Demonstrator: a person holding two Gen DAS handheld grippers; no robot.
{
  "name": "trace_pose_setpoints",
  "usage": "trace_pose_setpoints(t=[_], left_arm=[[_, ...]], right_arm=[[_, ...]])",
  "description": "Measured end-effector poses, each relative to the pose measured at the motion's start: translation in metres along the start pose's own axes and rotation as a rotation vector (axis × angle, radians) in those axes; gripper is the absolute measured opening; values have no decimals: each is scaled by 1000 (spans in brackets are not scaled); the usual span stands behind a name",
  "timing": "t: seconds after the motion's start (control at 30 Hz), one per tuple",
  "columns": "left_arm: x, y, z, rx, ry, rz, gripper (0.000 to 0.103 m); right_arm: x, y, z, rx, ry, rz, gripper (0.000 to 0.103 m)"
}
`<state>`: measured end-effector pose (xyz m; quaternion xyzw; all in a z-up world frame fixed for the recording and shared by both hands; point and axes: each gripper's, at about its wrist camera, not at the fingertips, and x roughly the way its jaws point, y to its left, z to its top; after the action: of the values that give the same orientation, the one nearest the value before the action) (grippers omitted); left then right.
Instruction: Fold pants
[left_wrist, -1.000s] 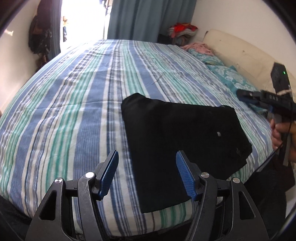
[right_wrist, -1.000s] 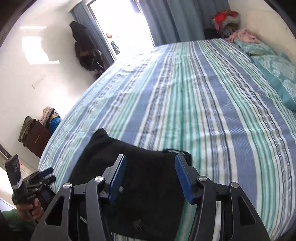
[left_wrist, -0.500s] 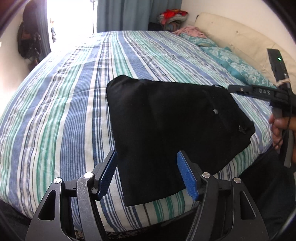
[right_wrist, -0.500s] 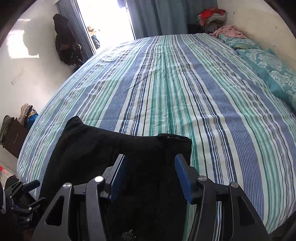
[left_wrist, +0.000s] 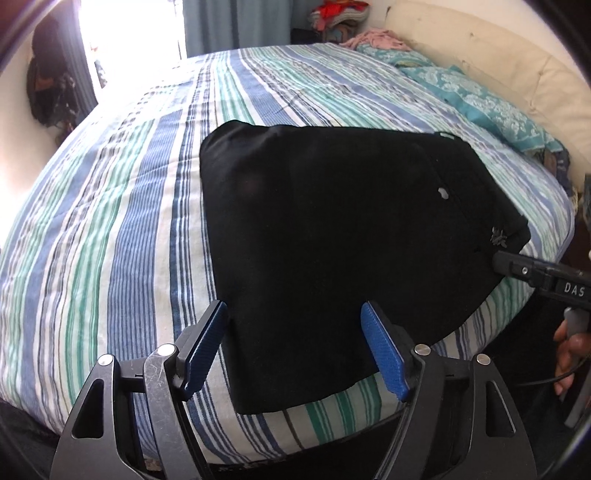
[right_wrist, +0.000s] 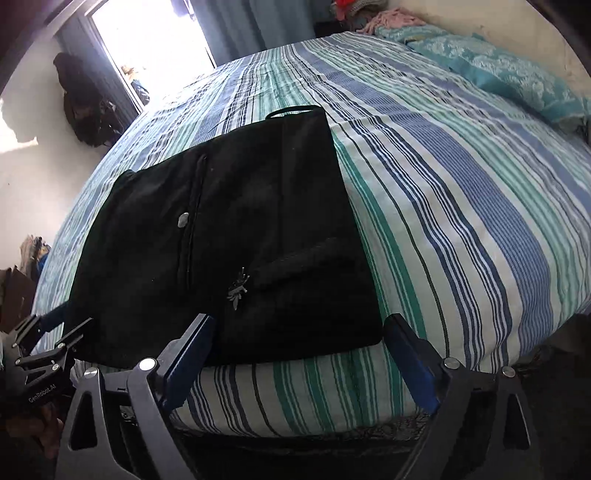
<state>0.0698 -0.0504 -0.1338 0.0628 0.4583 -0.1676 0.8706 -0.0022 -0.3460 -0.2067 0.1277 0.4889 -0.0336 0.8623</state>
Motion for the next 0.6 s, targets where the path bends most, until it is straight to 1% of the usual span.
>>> trace_pose_setpoints(t=[0.07,0.13,0.2,0.23,0.33,0.4,0.47,0.6], left_arm=[[-11,9,-1,-32,-46,12,77],[-18,20,-3,-62,-73,42,78],[-20,35,-4,-117,-90,68,79],[-20,43,-5,-151,-96,78,79],[-17,65,-7,-222,-102,124,79],[-13,77,-10,-244,-99,161,80],[-8,89,-15,-265,-96,197,80],[1,107,-22,-304,-71,244,80]], right_arm=[[-5,-9,-2,44,-18,23,91],[-15,-9,-2,47,-67,-10,93],[-26,-9,-3,50,-126,-65,93],[-29,-10,-3,57,-142,-83,93],[-30,-17,-1,100,-149,-92,93],[-31,-20,0,124,-148,-84,95],[-30,-22,2,131,-148,-92,99],[-27,-24,0,139,-146,-100,102]])
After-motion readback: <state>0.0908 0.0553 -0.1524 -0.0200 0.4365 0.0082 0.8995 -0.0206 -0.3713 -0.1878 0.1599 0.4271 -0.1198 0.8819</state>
